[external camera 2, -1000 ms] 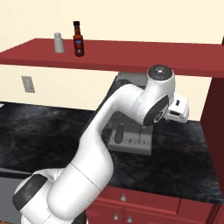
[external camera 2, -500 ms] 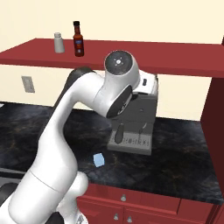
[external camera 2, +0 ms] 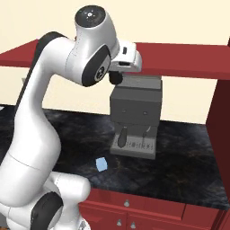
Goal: There are various items on the counter. Only move the condiments/shakers into the cabinet.
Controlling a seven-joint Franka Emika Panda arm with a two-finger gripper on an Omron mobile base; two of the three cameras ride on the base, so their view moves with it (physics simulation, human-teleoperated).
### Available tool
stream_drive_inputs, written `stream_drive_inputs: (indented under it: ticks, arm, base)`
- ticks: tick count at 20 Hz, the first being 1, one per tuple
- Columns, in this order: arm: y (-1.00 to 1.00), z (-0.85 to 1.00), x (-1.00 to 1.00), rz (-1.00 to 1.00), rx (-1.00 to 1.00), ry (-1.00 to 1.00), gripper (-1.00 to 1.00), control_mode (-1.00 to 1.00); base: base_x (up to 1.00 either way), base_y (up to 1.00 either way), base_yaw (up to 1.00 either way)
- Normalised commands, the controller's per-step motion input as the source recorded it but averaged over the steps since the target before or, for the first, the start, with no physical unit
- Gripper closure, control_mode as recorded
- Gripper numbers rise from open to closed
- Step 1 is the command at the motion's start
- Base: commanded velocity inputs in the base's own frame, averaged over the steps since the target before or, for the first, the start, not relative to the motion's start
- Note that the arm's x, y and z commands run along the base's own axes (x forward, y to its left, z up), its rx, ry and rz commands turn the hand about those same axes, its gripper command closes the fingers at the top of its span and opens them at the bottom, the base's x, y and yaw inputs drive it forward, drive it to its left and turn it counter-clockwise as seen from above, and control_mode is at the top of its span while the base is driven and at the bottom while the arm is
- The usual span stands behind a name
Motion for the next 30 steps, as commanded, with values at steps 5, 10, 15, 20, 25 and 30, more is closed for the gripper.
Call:
stream_drive_inputs:
  ticks: [5,10,15,20,25,30]
  arm:
    - [0.01,0.14,0.0,0.01,0.0,-0.1,1.0,-1.0]
    - [0.07,0.48,0.09,0.0,-0.01,0.0,1.0,-1.0]
    - [0.07,0.04,0.51,0.0,-0.03,0.0,1.0,-1.0]
    - [0.0,0.0,0.63,0.0,0.0,0.0,1.0,-1.0]
    - [0.0,-0.02,0.66,0.0,0.0,0.02,1.0,-1.0]
    - [0.1,-0.11,0.68,0.0,0.0,0.09,1.0,-1.0]
  base:
    - [0.0,0.0,0.0]
    - [0.0,0.0,0.0]
    - [0.0,0.0,0.0]
    - [0.0,0.0,0.0]
    - [0.0,0.0,0.0]
    - [0.0,0.0,0.0]
